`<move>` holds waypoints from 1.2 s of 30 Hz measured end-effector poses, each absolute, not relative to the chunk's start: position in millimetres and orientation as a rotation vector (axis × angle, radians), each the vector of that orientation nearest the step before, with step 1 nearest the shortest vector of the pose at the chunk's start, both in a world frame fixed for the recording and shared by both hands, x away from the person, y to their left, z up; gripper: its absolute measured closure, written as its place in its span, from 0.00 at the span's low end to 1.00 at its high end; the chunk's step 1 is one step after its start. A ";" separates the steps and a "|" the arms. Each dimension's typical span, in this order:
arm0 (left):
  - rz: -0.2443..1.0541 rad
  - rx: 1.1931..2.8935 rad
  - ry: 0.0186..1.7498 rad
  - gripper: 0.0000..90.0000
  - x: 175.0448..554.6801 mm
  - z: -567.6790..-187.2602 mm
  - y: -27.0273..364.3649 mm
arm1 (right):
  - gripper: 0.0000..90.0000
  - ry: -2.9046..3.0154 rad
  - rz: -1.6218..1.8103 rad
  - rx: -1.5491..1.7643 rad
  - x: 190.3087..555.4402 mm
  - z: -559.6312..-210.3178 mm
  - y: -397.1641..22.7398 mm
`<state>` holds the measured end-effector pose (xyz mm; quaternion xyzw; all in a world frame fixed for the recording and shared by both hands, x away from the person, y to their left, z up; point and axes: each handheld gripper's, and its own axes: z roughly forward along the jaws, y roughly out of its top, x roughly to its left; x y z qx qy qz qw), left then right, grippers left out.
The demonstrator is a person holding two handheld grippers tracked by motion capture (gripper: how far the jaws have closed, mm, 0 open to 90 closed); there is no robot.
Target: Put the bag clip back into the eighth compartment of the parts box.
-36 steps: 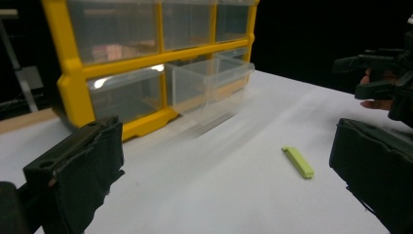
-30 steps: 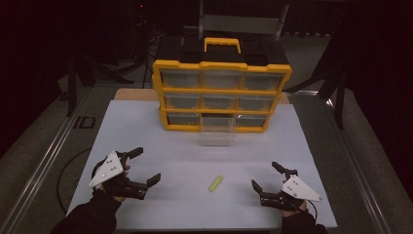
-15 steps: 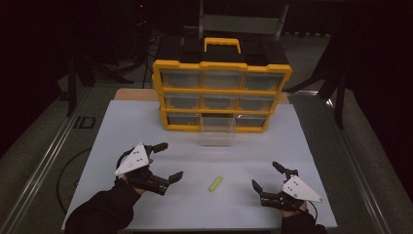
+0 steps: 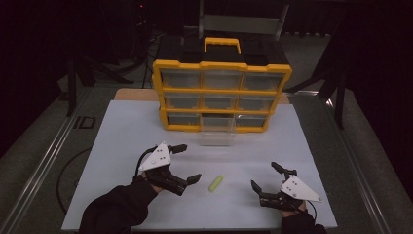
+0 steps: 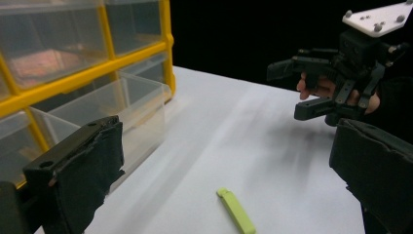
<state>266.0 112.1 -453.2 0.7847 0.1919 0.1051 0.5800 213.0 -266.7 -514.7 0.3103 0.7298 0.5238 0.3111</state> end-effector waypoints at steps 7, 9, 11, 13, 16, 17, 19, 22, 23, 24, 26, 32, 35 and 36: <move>0.207 1.882 0.480 0.00 271.2 -462.1 94.9 | 0.10 1.935 1.385 0.812 213.1 -515.2 -265.9; 0.188 1.907 0.494 0.00 272.3 -465.8 89.8 | 0.10 1.936 1.389 0.815 213.3 -515.6 -265.7; 0.192 1.936 0.499 0.00 272.5 -470.1 84.9 | 0.10 1.939 1.391 0.813 213.6 -515.9 -265.9; 0.176 1.952 0.512 0.00 272.8 -474.8 80.1 | 0.10 1.940 1.391 0.810 213.5 -516.1 -265.5; 0.144 1.985 0.550 0.00 274.2 -481.2 72.8 | 0.10 1.942 1.391 0.809 213.4 -516.1 -265.2; 0.136 1.998 0.555 0.00 274.2 -483.0 70.3 | 0.10 1.943 1.394 0.809 213.5 -516.2 -265.2; 0.132 2.009 0.556 0.00 274.2 -484.8 67.7 | 0.10 1.944 1.392 0.811 213.5 -516.2 -265.1; 0.115 2.042 0.572 0.00 273.0 -492.8 57.0 | 0.10 1.945 1.394 0.808 213.4 -516.1 -264.9; 0.115 2.042 0.572 0.00 273.0 -492.8 57.0 | 0.10 1.946 1.394 0.810 213.3 -516.1 -264.8; 0.112 2.051 0.580 0.00 272.9 -496.8 53.0 | 0.10 1.945 1.395 0.808 213.3 -516.0 -264.9; 0.106 2.054 0.586 0.00 273.0 -498.5 51.1 | 0.10 1.946 1.396 0.806 213.2 -515.9 -265.0; 0.073 2.092 0.655 0.02 273.7 -511.7 39.9 | 0.10 1.946 1.397 0.805 213.0 -515.6 -265.2; 0.077 2.119 0.656 0.04 271.7 -517.7 35.8 | 0.10 1.949 1.397 0.798 213.0 -515.6 -265.1; 0.081 2.125 0.656 0.04 270.8 -519.0 34.8 | 0.10 1.950 1.397 0.798 213.0 -515.6 -265.0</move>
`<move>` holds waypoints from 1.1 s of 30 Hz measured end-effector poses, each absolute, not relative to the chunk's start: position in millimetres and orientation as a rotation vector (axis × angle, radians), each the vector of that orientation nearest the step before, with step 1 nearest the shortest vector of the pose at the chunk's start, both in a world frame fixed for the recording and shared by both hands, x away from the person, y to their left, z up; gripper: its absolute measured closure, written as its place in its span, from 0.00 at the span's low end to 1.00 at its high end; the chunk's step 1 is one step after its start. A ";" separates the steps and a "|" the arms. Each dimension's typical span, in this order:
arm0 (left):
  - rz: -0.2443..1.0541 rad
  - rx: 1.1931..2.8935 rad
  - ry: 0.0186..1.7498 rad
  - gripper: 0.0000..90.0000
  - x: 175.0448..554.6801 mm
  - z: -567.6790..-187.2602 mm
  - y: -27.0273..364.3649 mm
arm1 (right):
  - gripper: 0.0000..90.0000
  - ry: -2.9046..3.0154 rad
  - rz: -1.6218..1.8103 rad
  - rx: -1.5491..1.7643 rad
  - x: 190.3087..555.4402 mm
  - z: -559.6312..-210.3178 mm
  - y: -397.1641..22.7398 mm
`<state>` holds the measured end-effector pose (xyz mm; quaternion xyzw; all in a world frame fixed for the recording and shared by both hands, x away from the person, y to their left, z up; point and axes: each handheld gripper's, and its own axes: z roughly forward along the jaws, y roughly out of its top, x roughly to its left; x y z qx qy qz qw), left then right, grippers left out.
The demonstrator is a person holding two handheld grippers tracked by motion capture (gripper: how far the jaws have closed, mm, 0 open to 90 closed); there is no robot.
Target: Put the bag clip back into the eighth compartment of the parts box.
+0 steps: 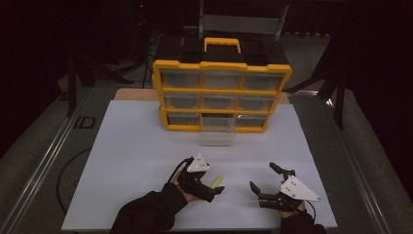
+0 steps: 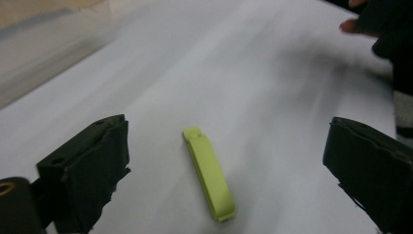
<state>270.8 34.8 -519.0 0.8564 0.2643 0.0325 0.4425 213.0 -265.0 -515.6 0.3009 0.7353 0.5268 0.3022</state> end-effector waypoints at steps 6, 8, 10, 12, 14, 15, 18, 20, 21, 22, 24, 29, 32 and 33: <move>0.090 2.135 0.682 0.15 269.7 -522.1 32.9 | 0.10 1.951 1.398 0.797 213.0 -515.7 -264.9; 0.092 2.153 0.709 0.18 269.9 -522.6 32.0 | 0.10 1.951 1.399 0.797 213.1 -515.7 -264.7; 0.092 2.173 0.726 0.19 269.6 -522.5 30.8 | 0.10 1.956 1.399 0.804 212.9 -516.0 -264.1; 0.087 2.191 0.746 0.24 269.1 -521.9 28.8 | 0.10 1.957 1.399 0.801 213.2 -516.2 -263.9; 0.087 2.191 0.746 0.24 269.1 -521.9 28.8 | 0.10 1.957 1.399 0.801 213.2 -516.2 -263.9; 0.059 2.231 0.772 0.30 268.5 -522.0 24.5 | 0.10 1.957 1.398 0.802 212.9 -516.1 -264.0; 0.036 2.256 0.825 0.35 268.4 -522.8 21.0 | 0.10 1.957 1.398 0.802 212.8 -516.0 -264.0; 0.029 2.268 0.852 0.38 269.0 -523.5 19.6 | 0.10 1.958 1.399 0.802 212.8 -516.1 -263.8; 0.028 2.272 0.865 0.42 269.5 -524.0 19.2 | 0.10 1.959 1.399 0.800 212.9 -516.1 -263.8; 0.028 2.272 0.865 0.43 269.5 -524.0 19.2 | 0.10 1.959 1.399 0.800 212.9 -516.1 -263.8; 0.024 2.286 0.879 0.51 271.3 -525.2 19.4 | 0.10 1.960 1.399 0.798 213.0 -516.2 -263.7; 0.012 2.287 0.878 0.64 273.2 -526.9 20.1 | 0.10 1.966 1.395 0.800 213.5 -516.8 -263.6; 0.014 2.301 0.881 0.71 274.7 -528.6 18.7 | 0.10 1.967 1.395 0.800 213.6 -517.0 -263.5; 0.011 2.303 0.885 0.71 275.2 -529.2 17.9 | 0.10 1.967 1.395 0.800 213.6 -517.0 -263.6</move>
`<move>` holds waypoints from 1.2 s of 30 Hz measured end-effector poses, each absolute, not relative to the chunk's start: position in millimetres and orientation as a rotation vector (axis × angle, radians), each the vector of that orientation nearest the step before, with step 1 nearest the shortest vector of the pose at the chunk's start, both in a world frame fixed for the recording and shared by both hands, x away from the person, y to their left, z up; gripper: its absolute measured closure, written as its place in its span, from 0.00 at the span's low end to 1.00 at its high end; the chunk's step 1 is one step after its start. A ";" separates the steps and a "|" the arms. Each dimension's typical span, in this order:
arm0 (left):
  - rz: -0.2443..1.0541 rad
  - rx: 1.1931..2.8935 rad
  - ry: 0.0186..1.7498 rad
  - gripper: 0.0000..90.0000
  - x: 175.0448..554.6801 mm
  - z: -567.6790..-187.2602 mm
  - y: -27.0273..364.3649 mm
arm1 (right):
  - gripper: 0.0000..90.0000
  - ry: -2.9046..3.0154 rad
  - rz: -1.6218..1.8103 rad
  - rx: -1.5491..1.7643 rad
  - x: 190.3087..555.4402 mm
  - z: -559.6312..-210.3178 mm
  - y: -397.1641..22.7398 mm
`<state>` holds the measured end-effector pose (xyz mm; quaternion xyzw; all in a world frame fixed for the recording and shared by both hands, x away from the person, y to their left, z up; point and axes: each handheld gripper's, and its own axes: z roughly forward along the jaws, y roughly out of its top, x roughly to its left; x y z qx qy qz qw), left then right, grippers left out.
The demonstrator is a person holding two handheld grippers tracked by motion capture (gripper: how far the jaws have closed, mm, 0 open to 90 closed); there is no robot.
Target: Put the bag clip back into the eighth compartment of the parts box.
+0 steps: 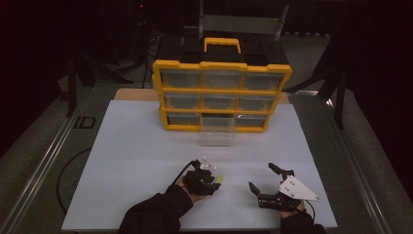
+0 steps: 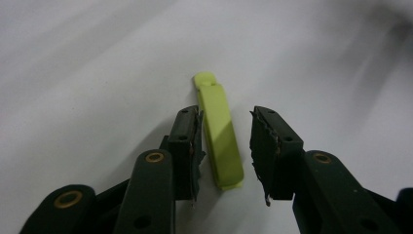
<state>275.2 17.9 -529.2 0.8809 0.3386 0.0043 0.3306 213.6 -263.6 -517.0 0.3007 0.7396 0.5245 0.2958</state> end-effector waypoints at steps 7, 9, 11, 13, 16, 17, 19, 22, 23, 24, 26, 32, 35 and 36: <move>0.037 2.369 0.858 0.81 275.5 -528.8 12.1 | 0.10 1.967 1.397 0.799 213.7 -516.9 -264.0; 0.039 2.374 0.861 0.84 275.9 -528.6 12.0 | 0.10 1.969 1.397 0.801 213.6 -517.0 -263.9; 0.037 2.373 0.867 0.85 276.4 -528.4 12.0 | 0.10 1.968 1.397 0.801 213.6 -516.9 -263.9; 0.036 2.376 0.862 0.86 276.6 -528.3 12.0 | 0.10 1.970 1.397 0.801 213.7 -517.0 -263.8; 0.022 2.377 0.856 0.87 278.2 -528.0 12.6 | 0.10 1.969 1.399 0.802 214.0 -517.4 -263.7; 0.024 2.380 0.849 0.87 278.5 -528.0 12.8 | 0.10 1.969 1.400 0.803 214.0 -517.4 -263.7; 0.027 2.384 0.835 0.87 279.4 -527.1 13.7 | 0.10 1.967 1.398 0.803 214.0 -517.2 -263.9; 0.021 2.391 0.814 0.87 280.2 -525.6 14.6 | 0.10 1.966 1.399 0.803 214.0 -517.1 -264.4; 0.027 2.394 0.801 0.87 280.1 -523.3 15.2 | 0.10 1.964 1.400 0.807 214.2 -517.2 -264.3; 0.026 2.399 0.790 0.87 280.0 -522.0 15.5 | 0.10 1.965 1.399 0.809 214.2 -517.2 -264.3; 0.025 2.404 0.775 0.87 280.3 -518.8 16.6 | 0.10 1.966 1.398 0.803 214.0 -517.1 -264.0; 0.031 2.421 0.729 0.87 281.7 -507.1 20.8 | 0.10 1.965 1.398 0.803 214.0 -516.9 -264.3; 0.039 2.436 0.698 0.87 281.2 -501.1 22.2 | 0.10 1.964 1.399 0.803 214.0 -516.8 -264.2; 0.035 2.437 0.688 0.87 280.9 -499.0 22.7 | 0.10 1.964 1.399 0.802 214.0 -516.9 -264.1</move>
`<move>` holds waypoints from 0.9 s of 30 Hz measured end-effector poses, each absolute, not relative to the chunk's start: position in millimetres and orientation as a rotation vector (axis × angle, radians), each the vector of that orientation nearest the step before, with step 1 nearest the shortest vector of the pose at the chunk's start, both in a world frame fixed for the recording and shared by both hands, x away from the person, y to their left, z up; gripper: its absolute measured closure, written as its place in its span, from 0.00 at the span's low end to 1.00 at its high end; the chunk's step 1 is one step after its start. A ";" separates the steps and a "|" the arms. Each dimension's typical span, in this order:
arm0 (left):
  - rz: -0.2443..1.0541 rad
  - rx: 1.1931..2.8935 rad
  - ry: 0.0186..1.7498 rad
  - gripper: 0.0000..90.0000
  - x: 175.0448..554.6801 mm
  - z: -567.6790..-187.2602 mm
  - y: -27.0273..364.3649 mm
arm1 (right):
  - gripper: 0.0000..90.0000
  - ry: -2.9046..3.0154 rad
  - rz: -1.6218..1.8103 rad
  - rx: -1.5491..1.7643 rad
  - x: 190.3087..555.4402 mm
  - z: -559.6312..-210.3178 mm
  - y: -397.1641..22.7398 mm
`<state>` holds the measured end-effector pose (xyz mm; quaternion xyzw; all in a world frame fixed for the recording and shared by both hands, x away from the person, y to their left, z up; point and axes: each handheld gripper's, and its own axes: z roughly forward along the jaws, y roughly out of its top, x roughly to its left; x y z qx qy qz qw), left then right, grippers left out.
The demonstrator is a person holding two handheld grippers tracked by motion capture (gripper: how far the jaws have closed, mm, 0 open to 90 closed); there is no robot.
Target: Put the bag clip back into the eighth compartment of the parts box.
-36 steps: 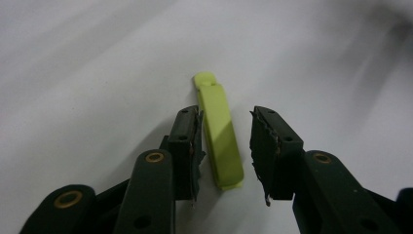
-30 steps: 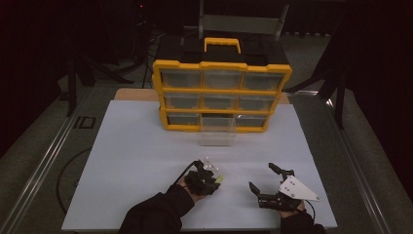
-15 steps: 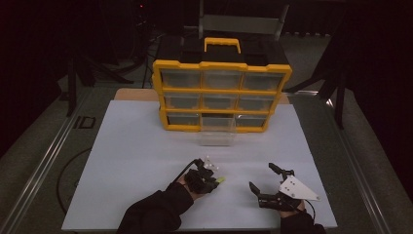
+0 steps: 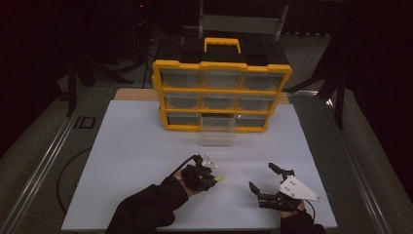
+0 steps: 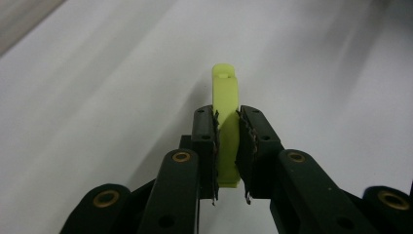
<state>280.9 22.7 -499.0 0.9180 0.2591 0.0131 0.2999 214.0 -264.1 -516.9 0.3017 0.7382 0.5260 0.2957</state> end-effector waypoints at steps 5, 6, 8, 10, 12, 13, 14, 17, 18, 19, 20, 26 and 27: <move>0.060 2.452 0.600 0.87 281.1 -487.6 27.1 | 0.10 1.964 1.399 0.803 214.1 -516.8 -264.0; 0.065 2.454 0.600 0.87 281.8 -485.5 28.4 | 0.10 1.964 1.398 0.803 214.0 -516.8 -264.0; 0.063 2.451 0.588 0.87 282.9 -481.3 31.4 | 0.10 1.964 1.399 0.802 214.1 -516.9 -264.0; 0.057 2.454 0.572 0.87 284.1 -476.5 34.1 | 0.10 1.963 1.399 0.805 214.1 -517.0 -263.9; 0.055 2.453 0.566 0.87 285.2 -470.9 36.5 | 0.10 1.964 1.400 0.807 214.1 -517.0 -263.9; 0.057 2.456 0.549 0.87 285.5 -467.9 37.3 | 0.10 1.963 1.400 0.807 214.1 -517.1 -263.8; 0.053 2.455 0.546 0.87 286.5 -464.5 38.5 | 0.10 1.963 1.400 0.807 214.1 -517.0 -263.9; 0.047 2.444 0.529 0.87 288.9 -454.2 40.7 | 0.10 1.965 1.399 0.807 214.4 -517.4 -263.7; 0.046 2.438 0.527 0.87 289.7 -450.7 41.2 | 0.10 1.968 1.400 0.809 214.2 -517.4 -263.6; 0.050 2.439 0.516 0.87 290.1 -447.4 41.5 | 0.10 1.968 1.401 0.807 214.4 -517.5 -263.5; 0.044 2.436 0.507 0.87 291.0 -444.3 41.8 | 0.10 1.967 1.400 0.806 214.5 -517.6 -263.5; 0.070 2.428 0.487 0.87 295.0 -430.1 43.7 | 0.10 1.965 1.400 0.812 214.3 -517.4 -263.8; 0.101 2.426 0.475 0.87 296.1 -423.1 45.4 | 0.10 1.966 1.399 0.813 214.4 -517.3 -264.1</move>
